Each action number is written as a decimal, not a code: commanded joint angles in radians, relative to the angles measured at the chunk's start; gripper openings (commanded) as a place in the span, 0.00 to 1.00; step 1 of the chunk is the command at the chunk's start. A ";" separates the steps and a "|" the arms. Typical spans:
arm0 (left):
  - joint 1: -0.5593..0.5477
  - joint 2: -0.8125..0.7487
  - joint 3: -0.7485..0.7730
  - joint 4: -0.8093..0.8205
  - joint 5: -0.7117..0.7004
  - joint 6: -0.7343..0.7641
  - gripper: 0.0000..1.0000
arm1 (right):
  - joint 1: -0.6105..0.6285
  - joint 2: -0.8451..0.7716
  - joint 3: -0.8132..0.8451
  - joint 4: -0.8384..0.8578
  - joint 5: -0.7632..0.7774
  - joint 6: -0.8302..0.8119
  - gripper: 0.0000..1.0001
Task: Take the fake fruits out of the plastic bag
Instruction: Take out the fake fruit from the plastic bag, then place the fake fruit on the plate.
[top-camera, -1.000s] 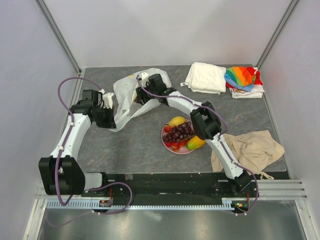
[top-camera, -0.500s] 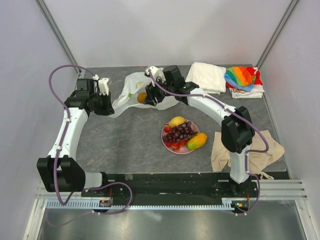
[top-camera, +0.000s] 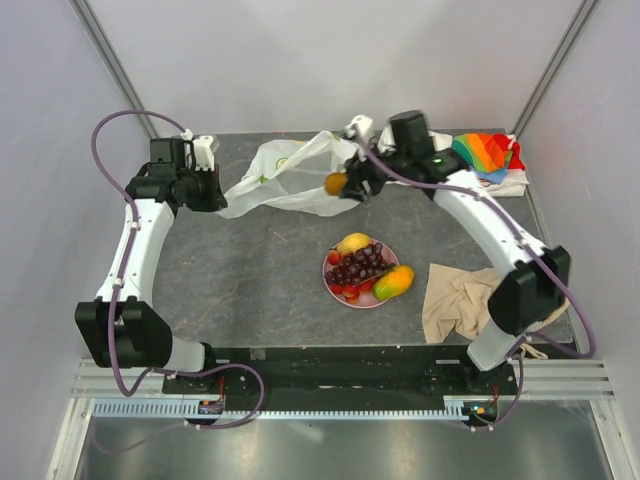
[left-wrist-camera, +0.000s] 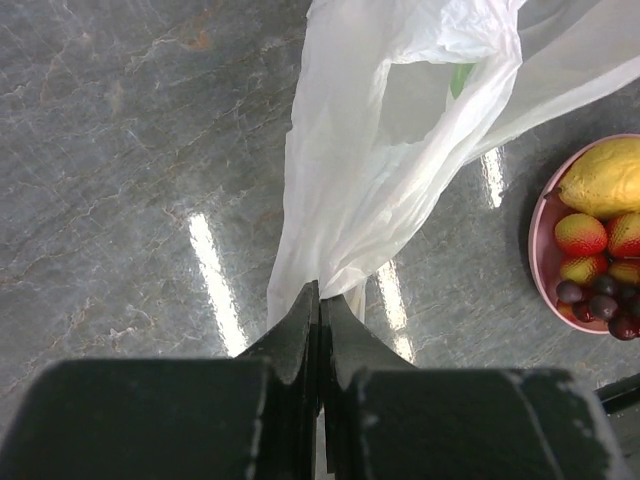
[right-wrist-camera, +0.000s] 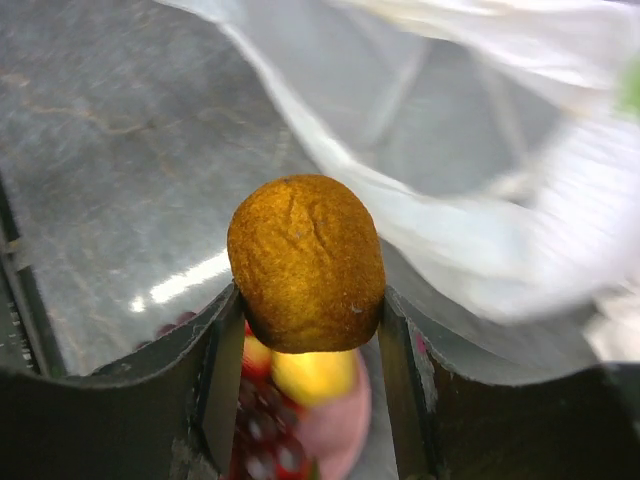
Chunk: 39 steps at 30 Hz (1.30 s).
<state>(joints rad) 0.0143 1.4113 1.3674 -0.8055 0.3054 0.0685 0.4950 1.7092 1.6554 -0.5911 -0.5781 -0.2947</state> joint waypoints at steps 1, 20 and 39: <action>-0.004 -0.005 0.059 -0.012 -0.011 0.028 0.02 | -0.148 -0.105 -0.045 -0.142 -0.026 -0.135 0.33; -0.002 0.130 0.052 -0.101 -0.075 0.123 0.02 | -0.338 -0.073 -0.375 -0.130 -0.017 -0.252 0.33; -0.004 0.158 0.012 -0.142 -0.135 0.197 0.02 | -0.340 0.102 -0.355 -0.108 -0.158 -0.166 0.37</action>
<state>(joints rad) 0.0143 1.5833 1.3907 -0.9379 0.2012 0.2111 0.1570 1.7931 1.2671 -0.7223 -0.6586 -0.4946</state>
